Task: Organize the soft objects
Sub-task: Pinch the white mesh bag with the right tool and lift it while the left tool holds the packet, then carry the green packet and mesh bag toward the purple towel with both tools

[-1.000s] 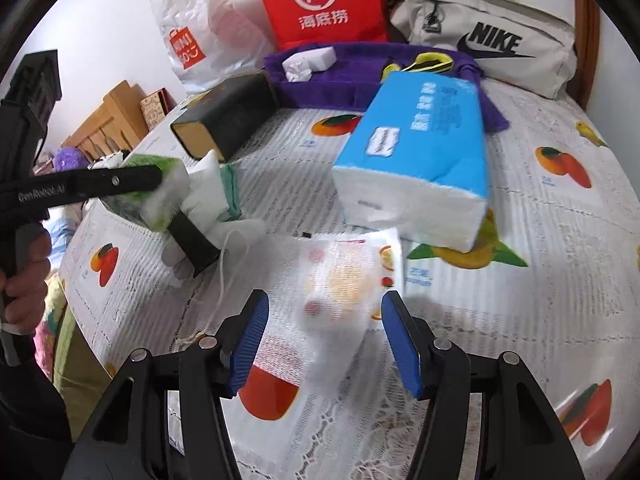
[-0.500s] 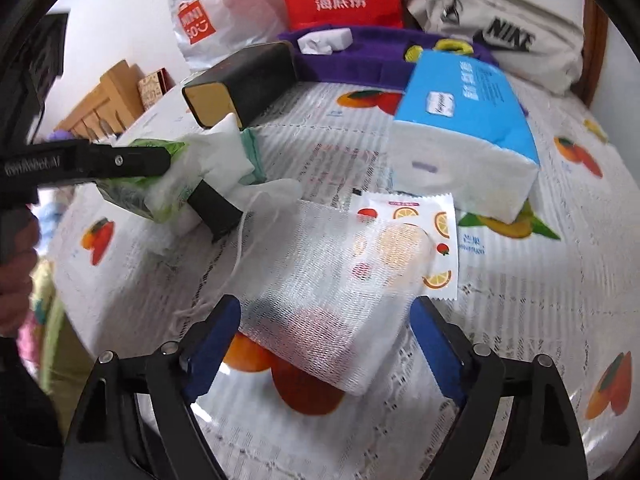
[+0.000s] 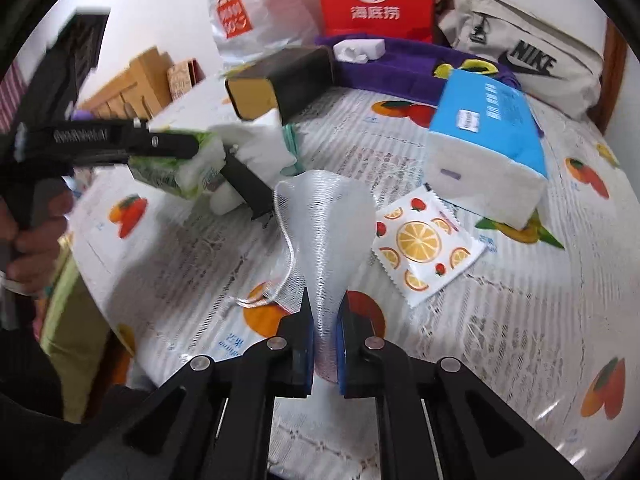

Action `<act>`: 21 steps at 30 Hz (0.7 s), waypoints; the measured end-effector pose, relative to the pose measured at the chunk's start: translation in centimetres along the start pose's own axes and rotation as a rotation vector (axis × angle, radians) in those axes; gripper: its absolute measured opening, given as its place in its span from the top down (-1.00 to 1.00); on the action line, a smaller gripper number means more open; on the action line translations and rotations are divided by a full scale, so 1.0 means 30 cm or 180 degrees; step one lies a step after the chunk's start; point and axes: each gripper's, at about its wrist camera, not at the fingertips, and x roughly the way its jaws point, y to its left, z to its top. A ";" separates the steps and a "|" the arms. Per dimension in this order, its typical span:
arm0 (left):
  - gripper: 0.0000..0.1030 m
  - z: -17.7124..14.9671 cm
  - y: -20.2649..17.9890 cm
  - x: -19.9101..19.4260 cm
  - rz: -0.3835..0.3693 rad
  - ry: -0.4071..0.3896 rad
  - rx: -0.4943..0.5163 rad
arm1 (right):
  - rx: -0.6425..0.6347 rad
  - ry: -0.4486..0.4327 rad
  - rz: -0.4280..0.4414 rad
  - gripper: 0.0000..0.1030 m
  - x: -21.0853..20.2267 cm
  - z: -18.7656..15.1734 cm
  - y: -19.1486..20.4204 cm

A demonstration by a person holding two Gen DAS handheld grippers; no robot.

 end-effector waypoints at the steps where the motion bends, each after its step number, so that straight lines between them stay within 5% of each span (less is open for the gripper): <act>1: -0.05 0.000 0.007 0.006 0.0026 0.0004 -0.0012 | 0.0022 -0.0022 0.0004 0.84 -0.008 0.004 -0.004; 10: 0.00 -0.017 0.037 0.022 -0.0078 0.0008 -0.0089 | 0.0213 -0.0100 -0.0260 0.84 -0.086 -0.001 -0.109; 21: 0.03 0.014 0.032 -0.035 -0.0178 -0.0091 -0.0076 | 0.0404 -0.0168 -0.0213 0.84 -0.128 0.004 -0.169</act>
